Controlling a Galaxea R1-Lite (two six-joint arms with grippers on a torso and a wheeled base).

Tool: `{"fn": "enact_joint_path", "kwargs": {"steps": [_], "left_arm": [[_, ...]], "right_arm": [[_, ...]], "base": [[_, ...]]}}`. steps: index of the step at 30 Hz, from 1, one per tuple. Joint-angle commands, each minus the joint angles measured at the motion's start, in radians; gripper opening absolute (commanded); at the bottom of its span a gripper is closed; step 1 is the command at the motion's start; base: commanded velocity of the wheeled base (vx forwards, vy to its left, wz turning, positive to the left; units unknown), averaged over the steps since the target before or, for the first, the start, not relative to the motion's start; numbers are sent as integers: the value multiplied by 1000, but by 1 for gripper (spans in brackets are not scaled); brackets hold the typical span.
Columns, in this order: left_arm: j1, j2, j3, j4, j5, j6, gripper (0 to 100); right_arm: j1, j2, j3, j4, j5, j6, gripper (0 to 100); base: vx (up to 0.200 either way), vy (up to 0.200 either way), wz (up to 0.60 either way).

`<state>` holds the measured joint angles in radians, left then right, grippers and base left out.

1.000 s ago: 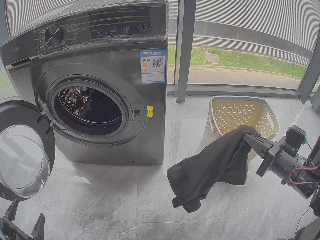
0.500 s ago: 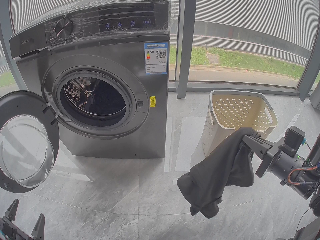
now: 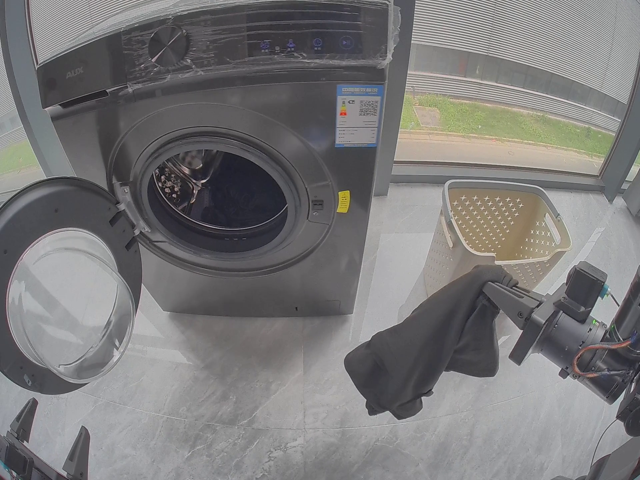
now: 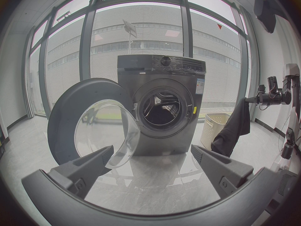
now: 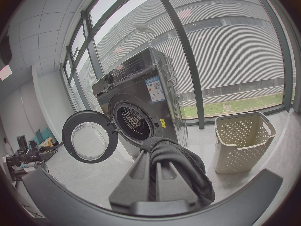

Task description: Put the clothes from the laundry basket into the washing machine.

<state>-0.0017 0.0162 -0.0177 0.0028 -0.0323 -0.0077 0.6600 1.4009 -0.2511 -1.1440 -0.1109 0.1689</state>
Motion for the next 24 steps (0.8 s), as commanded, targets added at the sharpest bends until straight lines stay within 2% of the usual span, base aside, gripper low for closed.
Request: {"fn": "enact_joint_path", "kwargs": {"steps": [1,4,7,13,16,24], "left_arm": [[0,-16,16,0,0,0,100],[0,-16,16,0,0,0,100],[0,-16,16,0,0,0,100],[0,-16,16,0,0,0,100],[0,-16,16,0,0,0,100],[0,-16,16,0,2,0,100]], "right_arm": [[-3,0,6,0,2,9,0],[1,1,9,1,3,50,0],[1,3,26,-8,5,69,0],[1,3,24,-8,3,70,0],[1,3,23,-6,3,70,0],[-7,4,16,0,-1,70,0]], "base": [[0,200,0],[0,200,0],[0,0,0],[0,0,0],[-200,0,0],[0,0,0]]}}
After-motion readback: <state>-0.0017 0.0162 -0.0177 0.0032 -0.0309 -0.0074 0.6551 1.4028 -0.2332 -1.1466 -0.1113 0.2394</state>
